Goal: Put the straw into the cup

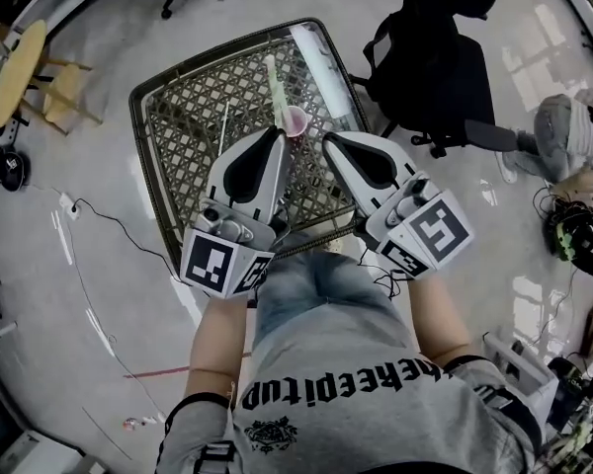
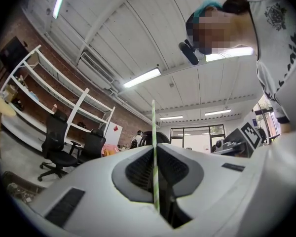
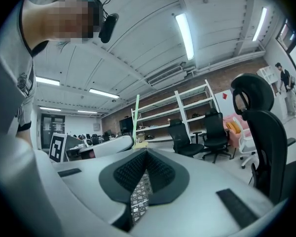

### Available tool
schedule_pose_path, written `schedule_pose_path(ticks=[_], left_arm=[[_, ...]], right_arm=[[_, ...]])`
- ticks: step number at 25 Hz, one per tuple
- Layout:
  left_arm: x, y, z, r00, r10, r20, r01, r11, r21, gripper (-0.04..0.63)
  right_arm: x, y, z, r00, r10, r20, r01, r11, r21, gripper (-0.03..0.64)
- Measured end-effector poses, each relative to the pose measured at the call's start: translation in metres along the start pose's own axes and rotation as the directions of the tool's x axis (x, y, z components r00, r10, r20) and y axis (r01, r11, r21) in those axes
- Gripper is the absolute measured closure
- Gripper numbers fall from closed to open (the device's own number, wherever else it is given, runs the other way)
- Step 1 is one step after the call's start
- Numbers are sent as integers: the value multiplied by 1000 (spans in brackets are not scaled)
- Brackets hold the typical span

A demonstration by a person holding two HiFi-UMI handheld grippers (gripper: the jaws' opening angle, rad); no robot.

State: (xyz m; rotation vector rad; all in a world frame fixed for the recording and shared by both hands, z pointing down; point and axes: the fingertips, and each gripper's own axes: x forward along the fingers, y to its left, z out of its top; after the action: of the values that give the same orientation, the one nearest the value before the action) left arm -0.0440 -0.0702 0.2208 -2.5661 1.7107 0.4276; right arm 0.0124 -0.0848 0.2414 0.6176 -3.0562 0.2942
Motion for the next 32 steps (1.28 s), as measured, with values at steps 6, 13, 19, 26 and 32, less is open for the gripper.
schedule_pose_path(ticks=[6,13,19,26,32], left_arm=[[11,16,-9,1000,-31,-1,31,999,-27,548],[22,39,-31,999,-45,-6,45,998,-47,548],[31,48,-42,998,-61,-2,61,996,-69,548],[36,61,-70,997,-71,-11,69,993,-99,548],[39,69,-99,997,-69,-28,66,992,-108,548]], right_arm=[[15,-10,-10,999,-32,-18,32,999,16,606],[38,-26,-31,998,-54,-40,56,998,30,604],[48,-37,-49,995,-77,-68,80,996,44,606],[56,-50,-71,991,-93,-94,98,994,52,604],[61,-61,-94,988,-100,-118,106,993,43,604]])
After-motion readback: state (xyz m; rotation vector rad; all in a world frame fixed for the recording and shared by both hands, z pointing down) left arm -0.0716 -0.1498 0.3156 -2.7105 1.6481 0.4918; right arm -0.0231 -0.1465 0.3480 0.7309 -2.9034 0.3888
